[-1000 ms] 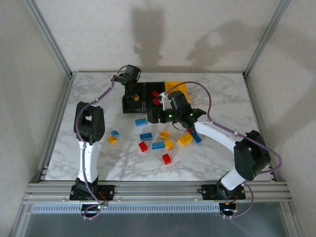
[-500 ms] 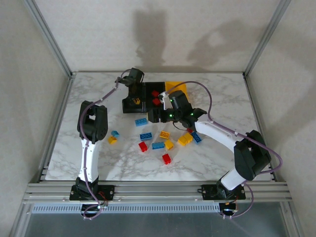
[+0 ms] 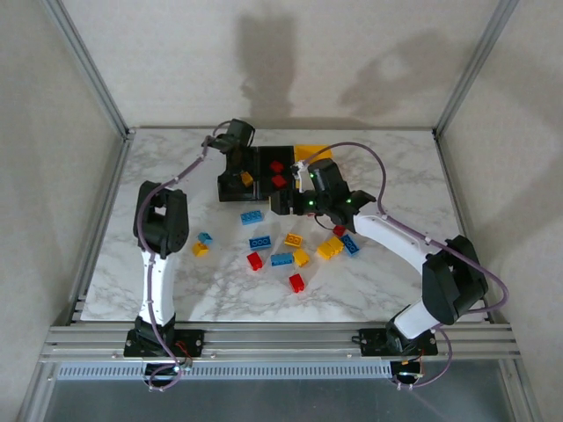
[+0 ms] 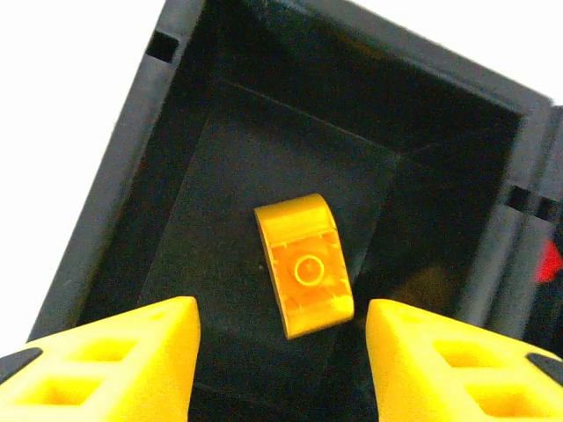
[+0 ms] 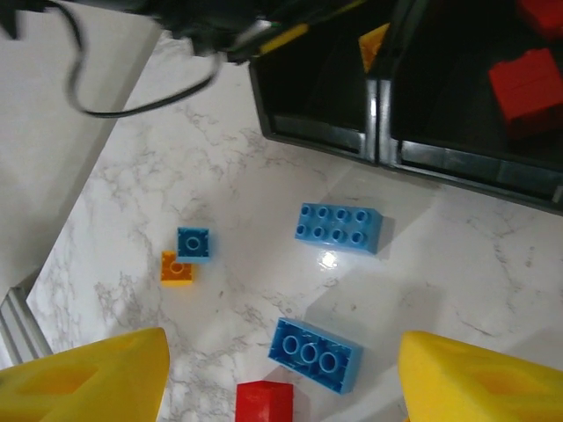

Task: Sort the legos into containers by color
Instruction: Pick up the lego from the middle-right of the table.

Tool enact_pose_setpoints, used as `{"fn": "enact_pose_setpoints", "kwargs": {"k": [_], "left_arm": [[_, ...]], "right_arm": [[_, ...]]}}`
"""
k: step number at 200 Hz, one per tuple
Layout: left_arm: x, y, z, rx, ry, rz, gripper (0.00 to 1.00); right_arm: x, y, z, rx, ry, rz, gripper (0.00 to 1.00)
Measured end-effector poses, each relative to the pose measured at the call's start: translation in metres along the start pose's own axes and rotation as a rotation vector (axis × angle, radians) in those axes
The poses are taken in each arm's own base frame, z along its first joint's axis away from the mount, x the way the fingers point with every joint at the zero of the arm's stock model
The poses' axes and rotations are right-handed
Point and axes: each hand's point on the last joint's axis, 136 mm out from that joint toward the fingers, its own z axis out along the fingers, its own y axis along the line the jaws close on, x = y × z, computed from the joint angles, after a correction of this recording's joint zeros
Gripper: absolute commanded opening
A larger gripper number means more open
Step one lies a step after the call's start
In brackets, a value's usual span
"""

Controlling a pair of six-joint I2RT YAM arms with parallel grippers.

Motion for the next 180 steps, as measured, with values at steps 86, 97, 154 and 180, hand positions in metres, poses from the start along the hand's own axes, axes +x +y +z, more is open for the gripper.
{"fn": "enact_pose_setpoints", "kwargs": {"k": [86, 97, 154, 180], "left_arm": [[0.078, -0.046, -0.121, 0.427, 0.075, 0.113, 0.63], [0.104, -0.053, -0.12, 0.454, 0.118, 0.149, 0.63], [0.191, -0.062, -0.114, 0.5, 0.264, 0.233, 0.64], [0.196, -0.066, -0.116, 0.513, 0.266, 0.227, 0.64]], "right_arm": [[0.029, -0.143, -0.082, 0.448, -0.035, 0.349, 0.72], [0.046, -0.163, -0.09, 0.508, -0.018, 0.403, 0.73], [0.115, -0.203, -0.092, 0.607, 0.103, 0.537, 0.7], [0.12, -0.207, -0.093, 0.631, 0.104, 0.547, 0.68]]}}
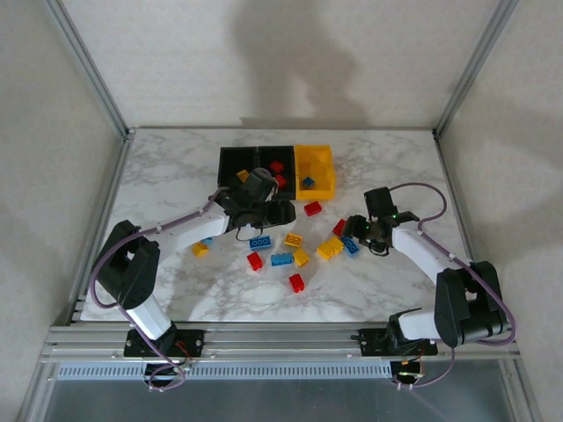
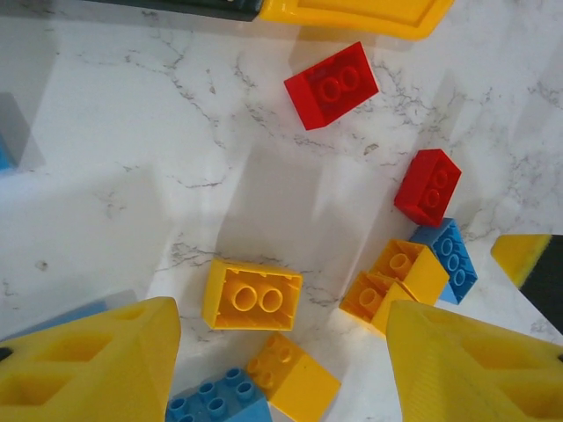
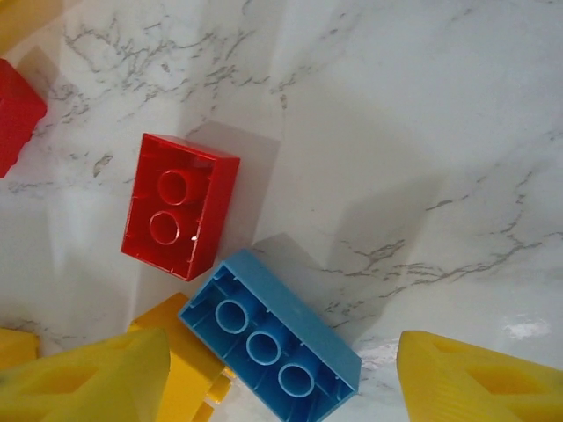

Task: Sort the legos into containers by color
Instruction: Pick up the lego from the middle-right of the table.

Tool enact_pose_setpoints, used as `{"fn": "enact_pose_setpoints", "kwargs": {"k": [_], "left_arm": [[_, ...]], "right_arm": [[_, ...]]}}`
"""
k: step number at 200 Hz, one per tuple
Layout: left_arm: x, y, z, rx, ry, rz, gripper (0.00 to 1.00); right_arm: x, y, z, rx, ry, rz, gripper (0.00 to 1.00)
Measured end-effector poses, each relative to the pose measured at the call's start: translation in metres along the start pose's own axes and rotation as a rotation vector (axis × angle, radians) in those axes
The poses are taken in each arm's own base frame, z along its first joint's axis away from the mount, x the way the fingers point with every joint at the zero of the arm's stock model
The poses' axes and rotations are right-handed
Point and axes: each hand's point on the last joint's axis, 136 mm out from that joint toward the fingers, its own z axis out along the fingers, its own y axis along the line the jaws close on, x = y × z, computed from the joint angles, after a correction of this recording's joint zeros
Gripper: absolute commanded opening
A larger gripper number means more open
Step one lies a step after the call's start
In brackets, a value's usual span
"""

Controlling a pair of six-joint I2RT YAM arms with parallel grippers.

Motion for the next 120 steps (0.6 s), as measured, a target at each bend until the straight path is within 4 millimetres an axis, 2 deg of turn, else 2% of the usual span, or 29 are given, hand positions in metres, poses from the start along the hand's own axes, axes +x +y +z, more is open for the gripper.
{"fn": "enact_pose_setpoints", "kwargs": {"k": [22, 69, 120], "left_arm": [[0.0, -0.006, 0.0, 0.017, -0.008, 0.003, 0.64], [0.0, -0.008, 0.001, 0.022, -0.011, -0.005, 0.63], [0.002, -0.005, 0.004, 0.016, -0.004, -0.014, 0.63]], "right_arm": [[0.002, -0.005, 0.005, 0.025, 0.007, 0.008, 0.67], [0.016, -0.014, 0.019, 0.05, 0.055, 0.01, 0.72], [0.023, -0.003, 0.02, 0.028, 0.066, -0.046, 0.73]]}}
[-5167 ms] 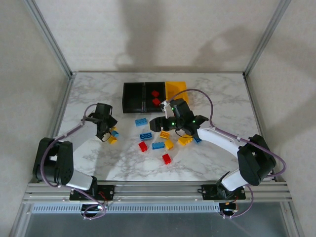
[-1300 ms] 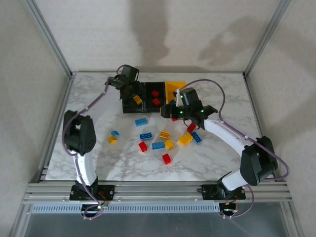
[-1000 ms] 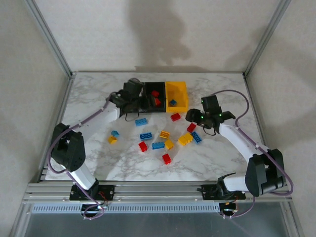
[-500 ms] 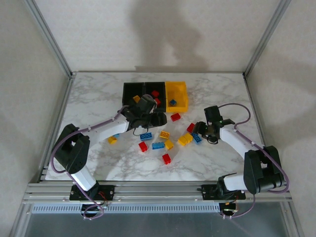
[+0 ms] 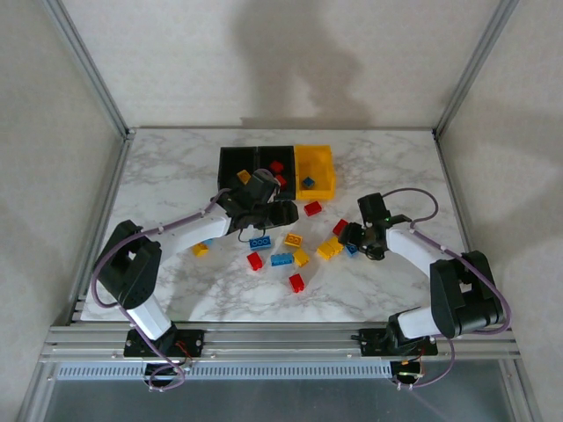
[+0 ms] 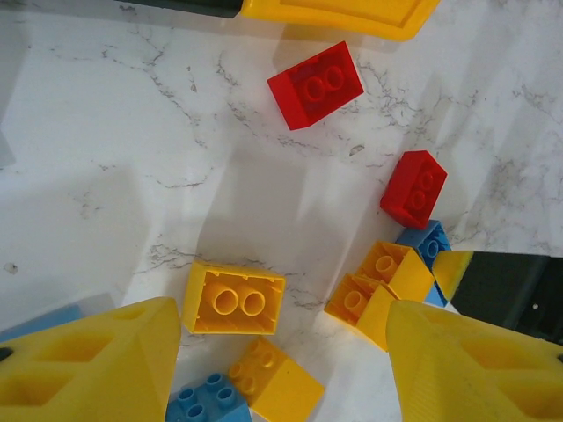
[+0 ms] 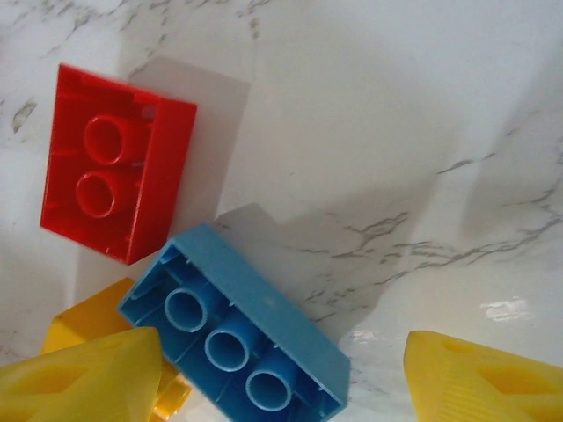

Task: Sort the legos into containers by color
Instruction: Pick up the lego from the middle-right of the table.

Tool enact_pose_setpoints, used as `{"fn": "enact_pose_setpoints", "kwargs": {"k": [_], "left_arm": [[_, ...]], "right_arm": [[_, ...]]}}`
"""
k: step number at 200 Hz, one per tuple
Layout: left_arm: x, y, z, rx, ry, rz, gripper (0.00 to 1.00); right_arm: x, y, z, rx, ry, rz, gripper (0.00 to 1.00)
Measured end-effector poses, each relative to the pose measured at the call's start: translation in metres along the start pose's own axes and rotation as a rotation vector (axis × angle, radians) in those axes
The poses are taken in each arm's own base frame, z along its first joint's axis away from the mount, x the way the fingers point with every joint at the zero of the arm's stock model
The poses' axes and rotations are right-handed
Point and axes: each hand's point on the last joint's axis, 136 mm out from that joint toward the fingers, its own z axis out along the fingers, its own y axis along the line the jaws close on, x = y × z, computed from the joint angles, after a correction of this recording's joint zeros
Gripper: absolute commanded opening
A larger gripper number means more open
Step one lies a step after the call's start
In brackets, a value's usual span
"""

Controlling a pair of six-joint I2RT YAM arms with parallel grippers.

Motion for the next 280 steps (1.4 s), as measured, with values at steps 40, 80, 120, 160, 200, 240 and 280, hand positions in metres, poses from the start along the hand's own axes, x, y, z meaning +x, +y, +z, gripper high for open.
{"fn": "enact_pose_setpoints", "kwargs": {"k": [40, 80, 120, 160, 200, 240, 280], "left_arm": [[0.001, 0.002, 0.003, -0.006, 0.006, -0.001, 0.63], [0.003, 0.005, 0.007, -0.015, 0.014, -0.007, 0.62], [0.003, 0.005, 0.007, -0.015, 0.014, -0.01, 0.62], [0.003, 0.005, 0.007, -0.014, 0.014, -0.01, 0.62], [0.003, 0.003, 0.007, -0.007, 0.014, -0.01, 0.62], [0.007, -0.001, 0.01, 0.032, 0.029, -0.007, 0.62], [0.008, -0.002, 0.009, 0.047, 0.028, -0.019, 0.62]], "right_arm": [[0.009, 0.011, 0.002, -0.009, 0.017, -0.052, 0.74], [0.007, 0.012, 0.008, 0.009, 0.028, -0.07, 0.74], [-0.004, 0.011, 0.014, 0.056, 0.021, -0.093, 0.74], [-0.007, 0.007, 0.022, 0.099, 0.034, -0.112, 0.59], [-0.004, 0.013, 0.022, 0.094, 0.039, -0.137, 0.36], [0.0, 0.02, 0.012, 0.079, 0.03, -0.157, 0.23], [-0.016, 0.034, -0.015, 0.045, -0.019, -0.157, 0.22]]}}
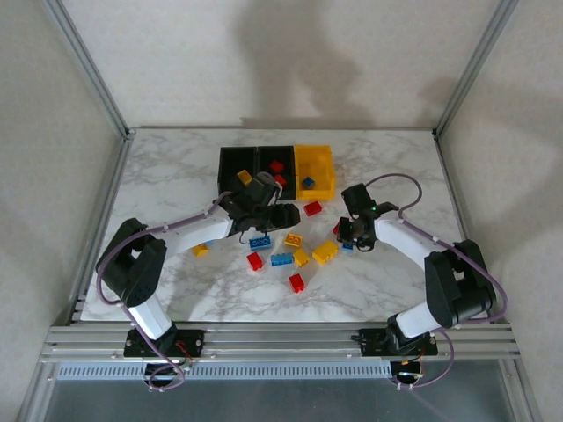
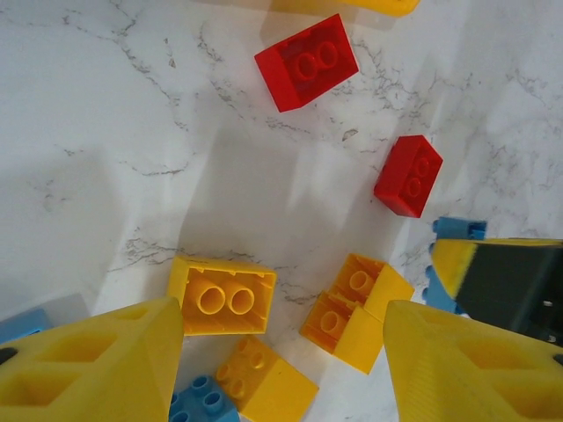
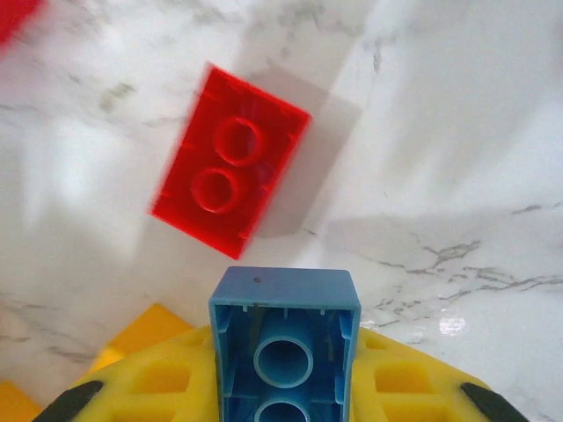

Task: Sort the legos into containers by color
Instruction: Pick up the lego from the middle-right of the table, then place the lego in the container.

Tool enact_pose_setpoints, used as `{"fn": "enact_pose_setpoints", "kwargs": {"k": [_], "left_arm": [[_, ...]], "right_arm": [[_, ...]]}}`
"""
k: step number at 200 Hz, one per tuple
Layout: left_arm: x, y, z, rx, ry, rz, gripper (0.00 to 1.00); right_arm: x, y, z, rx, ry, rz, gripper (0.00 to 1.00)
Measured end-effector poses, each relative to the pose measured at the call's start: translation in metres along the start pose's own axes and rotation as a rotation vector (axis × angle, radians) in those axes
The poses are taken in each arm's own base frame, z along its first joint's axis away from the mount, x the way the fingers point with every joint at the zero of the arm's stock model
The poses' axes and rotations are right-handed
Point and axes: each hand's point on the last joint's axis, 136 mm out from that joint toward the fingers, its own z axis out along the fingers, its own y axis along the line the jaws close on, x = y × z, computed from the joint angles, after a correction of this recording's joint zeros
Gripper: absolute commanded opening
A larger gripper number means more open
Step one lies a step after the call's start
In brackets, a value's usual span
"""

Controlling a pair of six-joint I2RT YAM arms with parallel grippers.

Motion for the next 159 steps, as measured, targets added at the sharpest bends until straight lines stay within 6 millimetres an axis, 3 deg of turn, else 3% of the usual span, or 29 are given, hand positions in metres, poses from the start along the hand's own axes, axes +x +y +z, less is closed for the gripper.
{"fn": "enact_pose_setpoints", "kwargs": {"k": [39, 65, 115, 159], "left_arm": [[-0.01, -0.006, -0.018, 0.027, -0.049, -0.024, 0.63], [-0.024, -0.005, -0.037, 0.041, -0.114, -0.061, 0.64], [-0.045, 0.013, -0.071, 0.042, -0.232, -0.154, 0.65], [-0.047, 0.022, -0.087, 0.038, -0.276, -0.185, 0.65]], "right_arm": [[-0.06, 0.036, -0.039, -0.085, -0.137, -0.016, 0.22], [-0.101, 0.064, -0.047, -0.131, -0.194, -0.03, 0.22], [-0.165, 0.109, -0.014, -0.159, -0.215, -0.066, 0.23], [-0.205, 0.13, 0.016, -0.158, -0.231, -0.07, 0.25]]}}
